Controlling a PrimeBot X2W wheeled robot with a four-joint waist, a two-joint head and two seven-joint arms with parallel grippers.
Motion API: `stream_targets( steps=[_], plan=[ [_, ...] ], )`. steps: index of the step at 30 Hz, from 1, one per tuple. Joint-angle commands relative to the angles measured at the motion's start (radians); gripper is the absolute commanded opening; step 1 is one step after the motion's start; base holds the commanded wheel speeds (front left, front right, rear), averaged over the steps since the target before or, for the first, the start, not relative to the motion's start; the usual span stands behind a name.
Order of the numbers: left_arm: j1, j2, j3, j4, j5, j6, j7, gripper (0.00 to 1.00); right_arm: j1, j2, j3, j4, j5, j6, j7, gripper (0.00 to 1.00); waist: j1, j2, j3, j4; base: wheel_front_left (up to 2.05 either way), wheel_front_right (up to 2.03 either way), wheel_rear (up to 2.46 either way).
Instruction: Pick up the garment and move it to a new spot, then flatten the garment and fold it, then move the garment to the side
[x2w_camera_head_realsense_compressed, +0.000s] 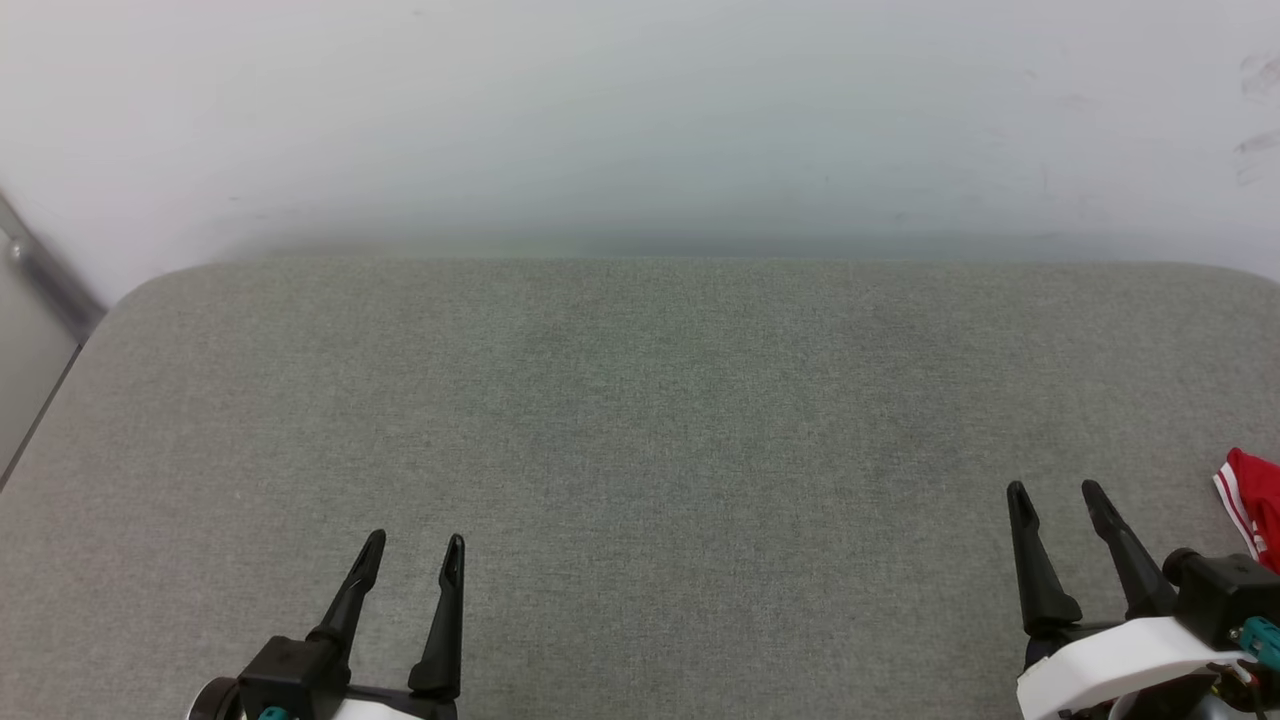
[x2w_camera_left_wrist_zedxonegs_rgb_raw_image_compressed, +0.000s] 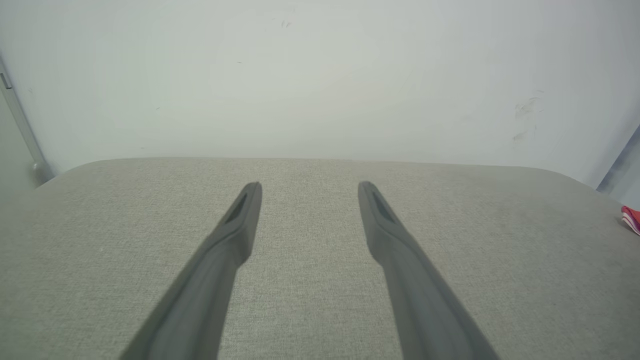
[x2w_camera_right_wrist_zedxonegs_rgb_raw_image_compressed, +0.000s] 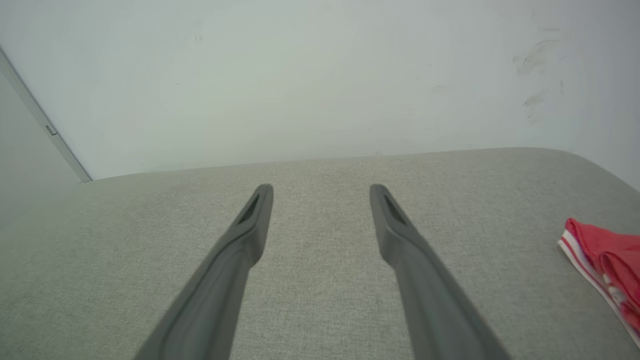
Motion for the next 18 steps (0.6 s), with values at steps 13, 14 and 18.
stream_targets(
  steps=[13, 14, 18],
  plan=[
    [0.002, -0.001, 0.013, 0.009, -0.009, 0.000, 0.000, 0.00, 0.000, 0.007, 0.002, -0.012, 0.008, 0.000, 0.008, 0.00, 0.0000, 0.0000, 0.001, -0.003, 0.00, 0.00, 0.00],
    [0.003, -0.002, 0.012, 0.016, -0.010, 0.000, 0.000, 0.00, 0.002, 0.007, 0.001, -0.004, 0.009, 0.000, 0.009, 0.00, 0.0000, 0.0000, 0.001, -0.003, 0.00, 0.00, 0.00],
    [0.007, -0.004, 0.009, 0.033, -0.055, 0.001, 0.006, 0.00, 0.005, 0.009, -0.002, 0.023, 0.050, 0.000, 0.019, 0.00, 0.0000, 0.0000, 0.001, -0.004, 0.00, 0.00, 0.00]
  ],
)
